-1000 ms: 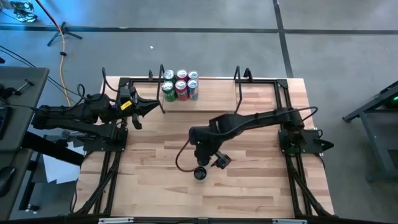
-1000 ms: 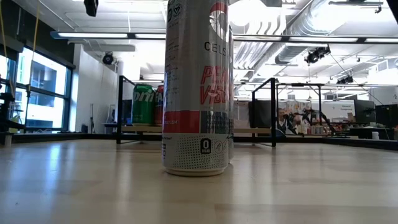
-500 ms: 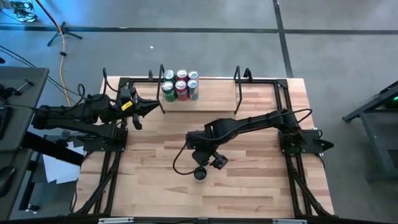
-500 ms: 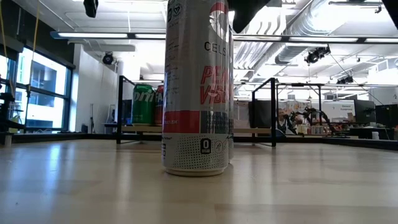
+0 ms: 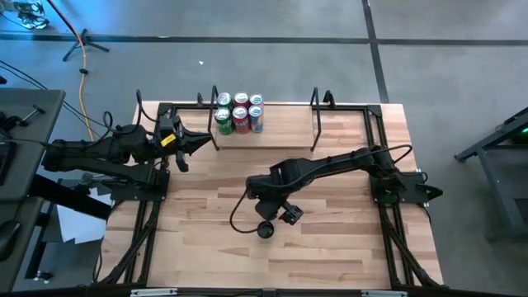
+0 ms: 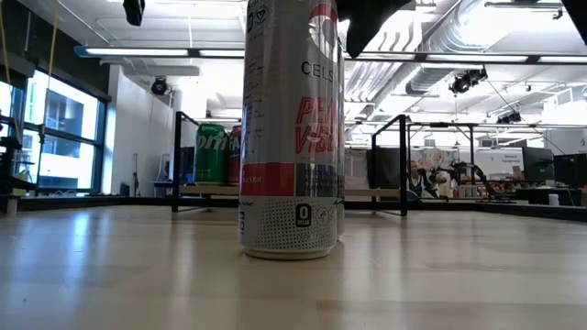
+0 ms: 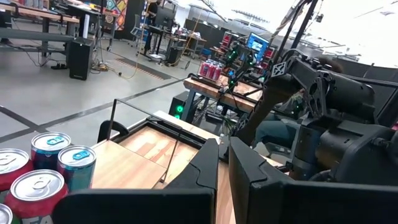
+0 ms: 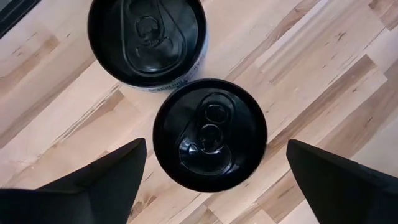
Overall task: Place canned beverage on shelf
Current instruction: Put the top white pink soda can on the shelf
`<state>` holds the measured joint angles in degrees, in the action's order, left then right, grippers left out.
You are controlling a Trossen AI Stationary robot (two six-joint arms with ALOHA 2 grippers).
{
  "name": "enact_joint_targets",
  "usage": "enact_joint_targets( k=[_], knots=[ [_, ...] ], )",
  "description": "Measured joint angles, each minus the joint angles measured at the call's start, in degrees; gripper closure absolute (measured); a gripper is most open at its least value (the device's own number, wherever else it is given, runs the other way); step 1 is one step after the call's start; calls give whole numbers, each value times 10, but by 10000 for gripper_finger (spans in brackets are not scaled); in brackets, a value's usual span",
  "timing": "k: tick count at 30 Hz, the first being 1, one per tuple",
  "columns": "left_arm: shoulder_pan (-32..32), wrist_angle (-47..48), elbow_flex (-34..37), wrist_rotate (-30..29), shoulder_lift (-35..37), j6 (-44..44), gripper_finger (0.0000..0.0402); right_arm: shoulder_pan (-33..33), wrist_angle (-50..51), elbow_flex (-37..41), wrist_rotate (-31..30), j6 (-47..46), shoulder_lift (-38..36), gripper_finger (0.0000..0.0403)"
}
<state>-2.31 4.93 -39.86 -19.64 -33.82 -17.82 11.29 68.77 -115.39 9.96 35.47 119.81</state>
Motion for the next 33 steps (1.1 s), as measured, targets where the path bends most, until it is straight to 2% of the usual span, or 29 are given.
enact_joint_targets(
  k=[7,17,23,33],
  knots=[
    [0,0,0,0,0,0,401,0,-9,0,12,0,0,59],
    [0,0,0,0,0,0,402,0,-12,0,21,-1,4,61],
    [0,0,0,0,0,0,401,0,-7,1,-3,-6,20,61],
    [0,4,0,0,0,0,401,0,-8,1,9,-4,20,61]
  ],
)
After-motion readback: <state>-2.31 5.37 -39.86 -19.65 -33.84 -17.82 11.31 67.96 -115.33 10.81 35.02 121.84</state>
